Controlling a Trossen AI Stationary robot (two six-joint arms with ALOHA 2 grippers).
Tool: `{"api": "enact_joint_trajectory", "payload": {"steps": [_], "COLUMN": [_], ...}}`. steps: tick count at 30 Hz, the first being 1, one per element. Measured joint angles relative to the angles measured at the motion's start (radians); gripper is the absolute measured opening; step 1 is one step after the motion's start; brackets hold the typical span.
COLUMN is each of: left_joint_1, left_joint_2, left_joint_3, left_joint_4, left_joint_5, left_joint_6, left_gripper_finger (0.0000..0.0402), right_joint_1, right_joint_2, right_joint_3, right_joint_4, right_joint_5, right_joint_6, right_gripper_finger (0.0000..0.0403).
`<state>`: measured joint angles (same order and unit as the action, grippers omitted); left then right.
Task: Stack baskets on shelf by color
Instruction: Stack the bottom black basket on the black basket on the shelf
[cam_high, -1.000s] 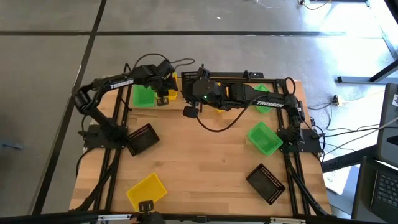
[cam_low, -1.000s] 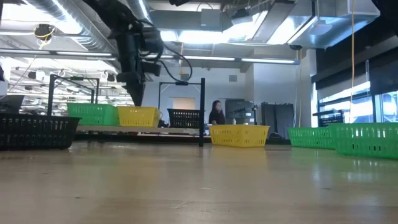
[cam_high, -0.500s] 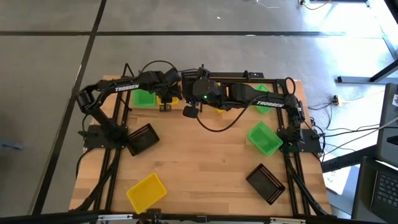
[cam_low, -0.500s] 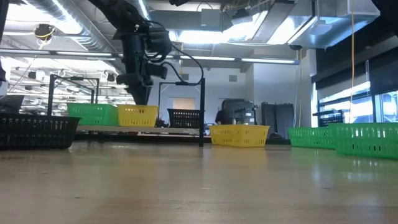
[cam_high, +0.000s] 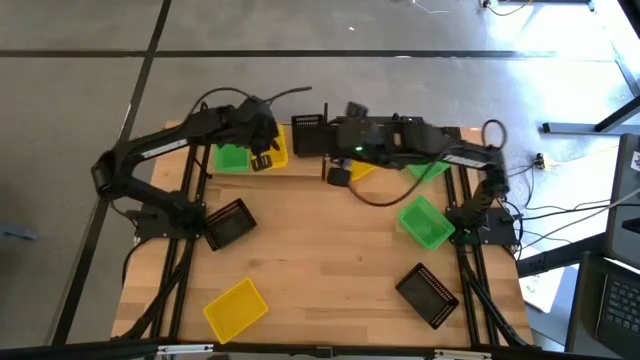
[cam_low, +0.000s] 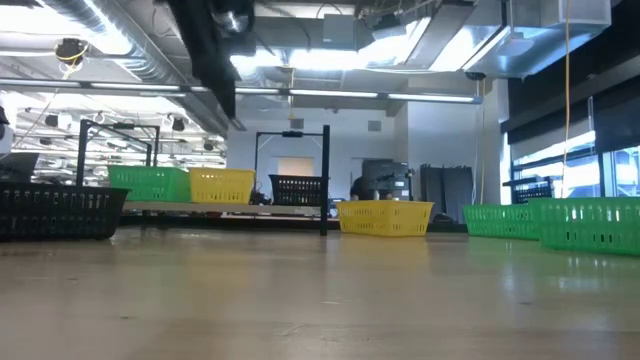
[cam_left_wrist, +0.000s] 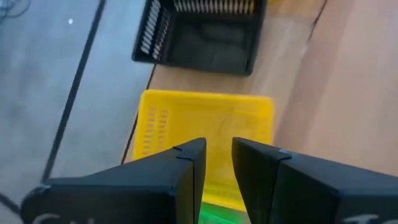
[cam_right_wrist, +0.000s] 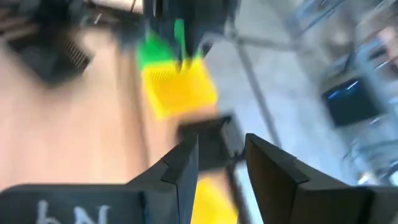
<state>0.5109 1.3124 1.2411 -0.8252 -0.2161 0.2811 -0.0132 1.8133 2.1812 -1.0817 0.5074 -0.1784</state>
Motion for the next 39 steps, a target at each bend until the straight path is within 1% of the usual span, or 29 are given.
{"api": "enact_joint_trajectory", "payload": {"steps": [5, 7, 8, 9, 12, 13, 16, 18, 20, 22, 27, 34, 39], "left_joint_1": [-0.103, -0.143, -0.162, -0.18, -0.222, -0.232, -0.261, -0.281, -0.298, -0.312, -0.343, -0.36, -0.36], "left_joint_2": [-0.101, -0.129, -0.144, -0.158, -0.183, -0.191, -0.214, -0.236, -0.249, -0.264, -0.287, -0.294, -0.293], "left_joint_3": [0.0, 0.0, 0.0, 0.0, 0.002, 0.001, 0.001, 0.0, 0.001, 0.0, 0.0, 0.0, 0.0], "left_joint_4": [-0.009, -0.006, -0.007, -0.006, 0.0, -0.003, 0.0, -0.008, 0.007, 0.0, 0.0, 0.007, 0.003], "left_joint_5": [0.002, 0.002, 0.002, 0.002, 0.002, 0.003, 0.009, 0.056, 0.12, 0.143, 0.14, 0.127, 0.126], "left_joint_6": [-0.113, -0.124, -0.131, -0.143, -0.191, -0.217, -0.289, -0.308, -0.322, -0.342, -0.361, -0.36, -0.36], "left_gripper_finger": [0.007, 0.007, 0.007, 0.007, 0.007, 0.007, 0.007, 0.007, 0.007, 0.007, 0.007, 0.007, 0.007], "right_joint_1": [0.001, 0.017, 0.03, 0.046, 0.097, 0.116, 0.177, 0.214, 0.249, 0.283, 0.357, 0.402, 0.425], "right_joint_2": [-0.058, -0.059, -0.059, -0.067, -0.087, -0.087, -0.1, -0.109, -0.115, -0.115, -0.124, -0.147, -0.146], "right_joint_3": [0.002, 0.001, -0.005, -0.023, -0.075, -0.09, -0.174, -0.221, -0.275, -0.334, -0.523, -0.738, -0.872], "right_joint_4": [-0.363, -0.493, -0.506, -0.478, -0.473, -0.489, -0.484, -0.487, -0.49, -0.487, -0.468, -0.344, -0.206], "right_joint_5": [-0.185, -0.254, -0.287, -0.329, -0.576, -0.641, -0.733, -0.79, -0.826, -0.855, -0.842, -0.832, -0.823], "right_joint_6": [0.175, 0.2, 0.197, 0.178, 0.071, 0.054, 0.043, 0.041, 0.065, 0.07, 0.064, 0.037, 0.039], "right_gripper_finger": [0.013, 0.013, 0.013, 0.013, 0.013, 0.013, 0.013, 0.013, 0.013, 0.0129, 0.013, 0.013, 0.013]}}
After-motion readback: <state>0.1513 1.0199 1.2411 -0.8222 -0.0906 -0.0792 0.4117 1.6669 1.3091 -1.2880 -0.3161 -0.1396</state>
